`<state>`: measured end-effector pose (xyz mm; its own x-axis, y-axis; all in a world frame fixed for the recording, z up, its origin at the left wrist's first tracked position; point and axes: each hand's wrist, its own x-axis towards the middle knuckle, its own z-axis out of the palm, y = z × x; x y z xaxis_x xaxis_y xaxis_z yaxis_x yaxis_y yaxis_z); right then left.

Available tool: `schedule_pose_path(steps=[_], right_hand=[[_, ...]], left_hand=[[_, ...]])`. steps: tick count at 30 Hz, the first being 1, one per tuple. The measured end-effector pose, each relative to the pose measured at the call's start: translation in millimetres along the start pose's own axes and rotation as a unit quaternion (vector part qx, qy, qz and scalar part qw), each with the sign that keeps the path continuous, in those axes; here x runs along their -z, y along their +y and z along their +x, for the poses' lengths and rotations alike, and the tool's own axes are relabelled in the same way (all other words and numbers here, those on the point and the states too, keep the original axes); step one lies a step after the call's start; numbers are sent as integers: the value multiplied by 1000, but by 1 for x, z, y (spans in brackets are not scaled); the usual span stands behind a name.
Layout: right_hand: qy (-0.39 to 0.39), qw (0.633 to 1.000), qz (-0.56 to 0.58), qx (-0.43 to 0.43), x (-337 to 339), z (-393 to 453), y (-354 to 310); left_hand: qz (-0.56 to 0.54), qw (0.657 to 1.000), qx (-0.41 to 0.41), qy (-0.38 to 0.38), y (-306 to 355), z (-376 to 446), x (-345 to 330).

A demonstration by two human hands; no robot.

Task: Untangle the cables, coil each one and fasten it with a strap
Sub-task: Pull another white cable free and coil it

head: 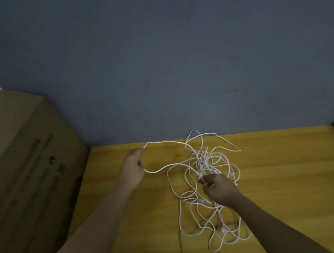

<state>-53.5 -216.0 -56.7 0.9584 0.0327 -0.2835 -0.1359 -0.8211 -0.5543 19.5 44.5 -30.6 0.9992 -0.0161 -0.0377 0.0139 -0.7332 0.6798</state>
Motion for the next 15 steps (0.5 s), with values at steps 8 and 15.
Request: schedule_pose_path(steps=[8, 15], right_hand=[[134, 989, -69, -5, 17, 64, -52], [67, 995, 3, -68, -13, 100, -34]], left_hand=[[-30, 990, -135, 14, -10, 12, 17], [-41, 977, -207, -14, 2, 18, 36]])
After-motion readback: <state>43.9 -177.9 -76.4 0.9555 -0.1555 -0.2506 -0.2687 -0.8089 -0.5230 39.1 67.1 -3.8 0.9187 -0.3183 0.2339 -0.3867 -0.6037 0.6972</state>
